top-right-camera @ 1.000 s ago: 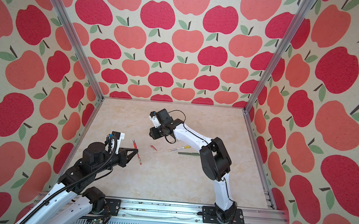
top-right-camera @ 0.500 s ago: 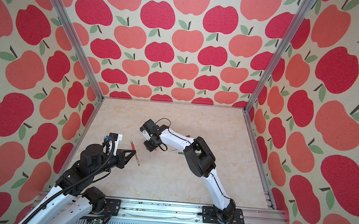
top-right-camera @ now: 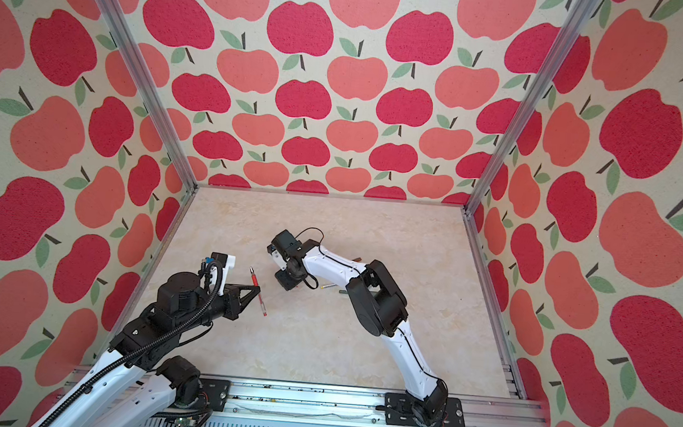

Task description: Insert the pens into the pen caps

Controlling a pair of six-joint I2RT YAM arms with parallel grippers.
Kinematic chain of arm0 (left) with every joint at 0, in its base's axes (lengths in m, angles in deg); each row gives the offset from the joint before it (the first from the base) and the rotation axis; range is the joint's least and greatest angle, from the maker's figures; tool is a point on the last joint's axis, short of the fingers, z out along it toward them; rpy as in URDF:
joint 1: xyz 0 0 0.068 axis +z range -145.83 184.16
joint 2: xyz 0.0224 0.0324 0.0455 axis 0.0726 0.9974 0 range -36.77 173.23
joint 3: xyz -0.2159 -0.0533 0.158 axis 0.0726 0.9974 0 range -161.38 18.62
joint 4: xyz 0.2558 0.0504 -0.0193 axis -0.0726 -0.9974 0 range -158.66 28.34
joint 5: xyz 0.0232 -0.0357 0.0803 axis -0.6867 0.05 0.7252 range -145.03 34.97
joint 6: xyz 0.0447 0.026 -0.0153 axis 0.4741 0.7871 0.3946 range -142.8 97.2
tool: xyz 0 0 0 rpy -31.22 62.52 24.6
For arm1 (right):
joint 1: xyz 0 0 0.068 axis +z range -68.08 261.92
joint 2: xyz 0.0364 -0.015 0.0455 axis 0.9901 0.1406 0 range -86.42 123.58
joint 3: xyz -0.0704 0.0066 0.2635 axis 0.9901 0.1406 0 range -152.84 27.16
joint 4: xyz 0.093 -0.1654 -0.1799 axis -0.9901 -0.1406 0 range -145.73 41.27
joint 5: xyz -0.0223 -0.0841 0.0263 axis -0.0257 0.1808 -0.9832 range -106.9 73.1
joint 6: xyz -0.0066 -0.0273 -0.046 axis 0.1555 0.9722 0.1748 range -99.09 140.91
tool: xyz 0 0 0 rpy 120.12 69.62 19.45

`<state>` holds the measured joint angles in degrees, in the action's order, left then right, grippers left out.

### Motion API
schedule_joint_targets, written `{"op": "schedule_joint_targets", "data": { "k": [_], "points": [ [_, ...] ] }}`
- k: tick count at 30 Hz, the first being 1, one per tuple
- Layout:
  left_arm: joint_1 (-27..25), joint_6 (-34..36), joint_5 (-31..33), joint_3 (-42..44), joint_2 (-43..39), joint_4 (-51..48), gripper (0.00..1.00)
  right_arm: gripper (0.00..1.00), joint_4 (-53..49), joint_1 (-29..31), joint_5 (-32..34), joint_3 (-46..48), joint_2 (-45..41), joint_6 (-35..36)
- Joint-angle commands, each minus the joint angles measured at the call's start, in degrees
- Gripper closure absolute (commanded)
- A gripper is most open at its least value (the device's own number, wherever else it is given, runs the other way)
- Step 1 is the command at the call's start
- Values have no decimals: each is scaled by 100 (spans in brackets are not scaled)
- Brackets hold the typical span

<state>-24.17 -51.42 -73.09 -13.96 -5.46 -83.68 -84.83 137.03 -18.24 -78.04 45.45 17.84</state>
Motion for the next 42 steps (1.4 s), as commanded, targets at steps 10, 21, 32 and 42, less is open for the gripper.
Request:
{"op": "schedule_joint_targets", "data": {
  "k": [10,21,32,42],
  "points": [
    [56,201,-171,1,175,319,100,83,209,-180,-333,346,-395,-452],
    [48,498,-945,-76,1211,1303,100,85,2810,-1415,-2203,2231,-2377,-2533],
    [-186,59,-1654,-220,2408,2915,100,85,5257,-1732,-2388,3476,-3461,-4001],
    [-245,-213,-1513,-249,2483,3001,100,84,5359,-1599,-2284,3724,-3688,-3654]
  ]
}}
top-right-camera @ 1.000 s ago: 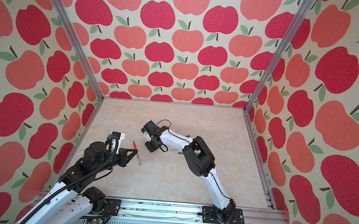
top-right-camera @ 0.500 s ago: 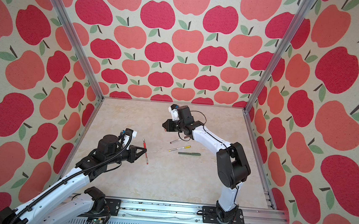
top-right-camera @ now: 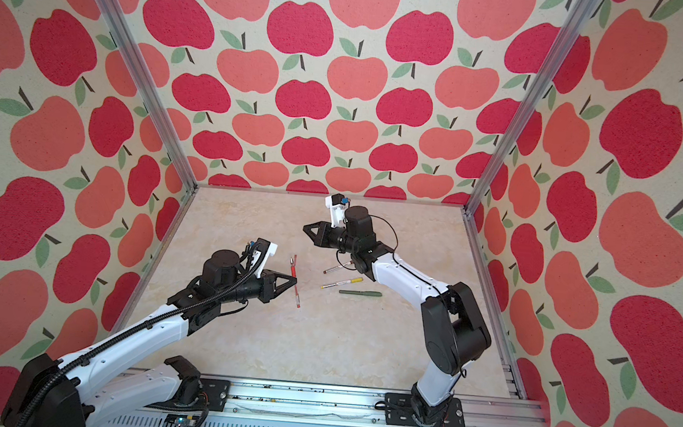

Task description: Insert the pens into the pen caps

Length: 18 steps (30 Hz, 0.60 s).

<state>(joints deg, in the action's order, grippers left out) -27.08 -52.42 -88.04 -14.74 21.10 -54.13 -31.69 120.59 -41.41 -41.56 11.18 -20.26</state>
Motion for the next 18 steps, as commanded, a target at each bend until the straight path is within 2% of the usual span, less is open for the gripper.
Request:
{"op": "schedule_joint_targets", "data": {
  "k": [1,5,8,11,14,16,18],
  "points": [
    [115,-126,-4,-154,-311,-85,100,83,-47,44,86,72,-272,217],
    [621,2,139,-263,-1173,-1183,100,74,-919,44,469,-280,-164,888],
    [1056,87,156,-373,-1660,-1847,100,65,-1980,63,781,-965,247,1467],
    [1331,113,73,-531,-1851,-2395,100,59,-3038,149,1155,-1747,819,1676],
    [1410,226,398,-742,-1969,-3120,100,54,-4014,428,1944,-2517,1425,1641],
    [1441,253,673,-819,-2052,-3499,100,51,-4612,637,2626,-3001,1805,1240],
    [1479,217,873,-823,-2149,-3703,100,51,-5076,853,3336,-3428,2112,504]
  ]
}}
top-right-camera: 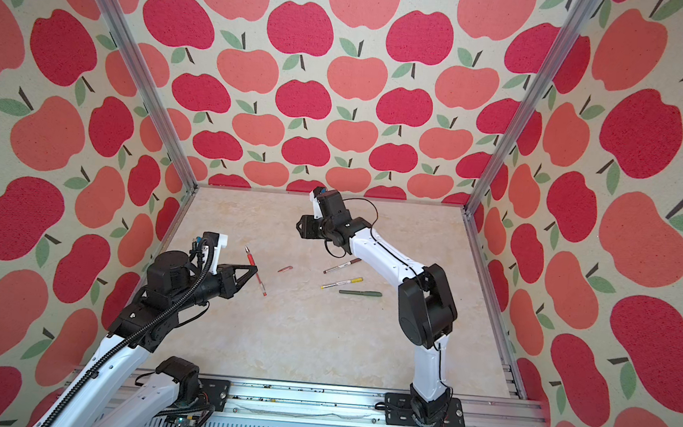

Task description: Insert the pens into the pen caps

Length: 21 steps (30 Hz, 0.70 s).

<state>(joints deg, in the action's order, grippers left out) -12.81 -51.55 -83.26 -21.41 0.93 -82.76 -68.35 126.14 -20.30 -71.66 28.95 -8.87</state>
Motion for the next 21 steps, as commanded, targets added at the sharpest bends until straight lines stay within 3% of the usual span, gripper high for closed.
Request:
{"op": "schedule_joint_targets", "data": {
  "k": [1,6,12,21],
  "points": [
    [57,80,499,-133,-175,-888,100,51,-1684,391,1596,-639,477,-1116],
    [95,-95,681,13,-362,-874,100,50,-2751,732,1919,-1832,1175,-2662],
    [91,-44,707,169,-559,-857,100,50,-3977,1067,2071,-3468,2209,-3796],
    [104,42,627,294,-675,-740,100,51,-4150,1174,1784,-4390,3119,-4175]
  ]
}}
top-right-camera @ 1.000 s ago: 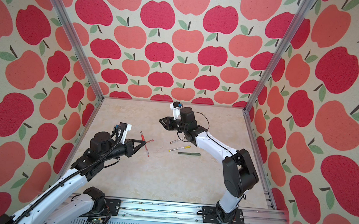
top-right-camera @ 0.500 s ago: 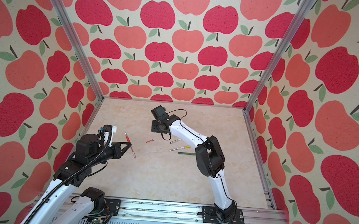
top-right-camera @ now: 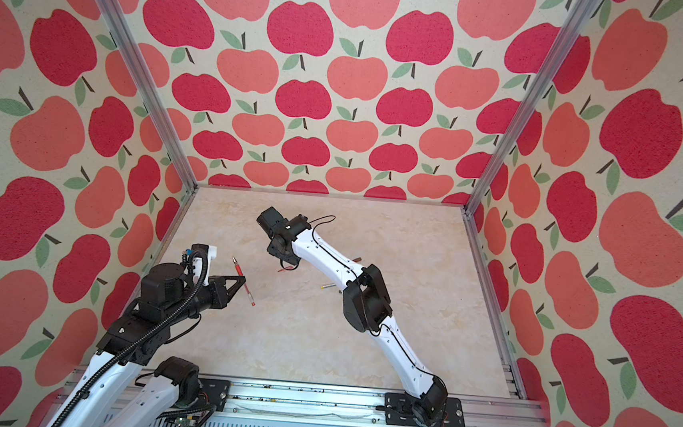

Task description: Insert the pens into the pen caps

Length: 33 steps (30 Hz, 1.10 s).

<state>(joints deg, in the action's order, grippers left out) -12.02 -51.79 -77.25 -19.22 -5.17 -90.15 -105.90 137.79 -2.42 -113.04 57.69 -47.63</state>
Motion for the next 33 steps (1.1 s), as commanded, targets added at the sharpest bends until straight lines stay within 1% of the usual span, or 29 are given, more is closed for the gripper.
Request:
{"op": "schedule_joint_targets", "data": {
  "k": [1,10,16,24,30,33],
  "points": [
    [27,83,31,84,-57,16,100,51,-409,15,-39,-321,324,-298],
    [49,233,-20,58,57,88,100,54,-488,64,-113,-485,696,-328],
    [69,225,1,23,16,49,100,59,-535,99,-14,-760,942,-50],
    [80,246,-19,2,40,106,100,62,-770,142,51,-816,1146,147],
    [88,334,8,-21,-5,51,100,71,-833,145,81,-834,1276,415],
    [87,333,22,-4,-29,58,100,74,-961,150,64,-775,1309,489]
  ]
}}
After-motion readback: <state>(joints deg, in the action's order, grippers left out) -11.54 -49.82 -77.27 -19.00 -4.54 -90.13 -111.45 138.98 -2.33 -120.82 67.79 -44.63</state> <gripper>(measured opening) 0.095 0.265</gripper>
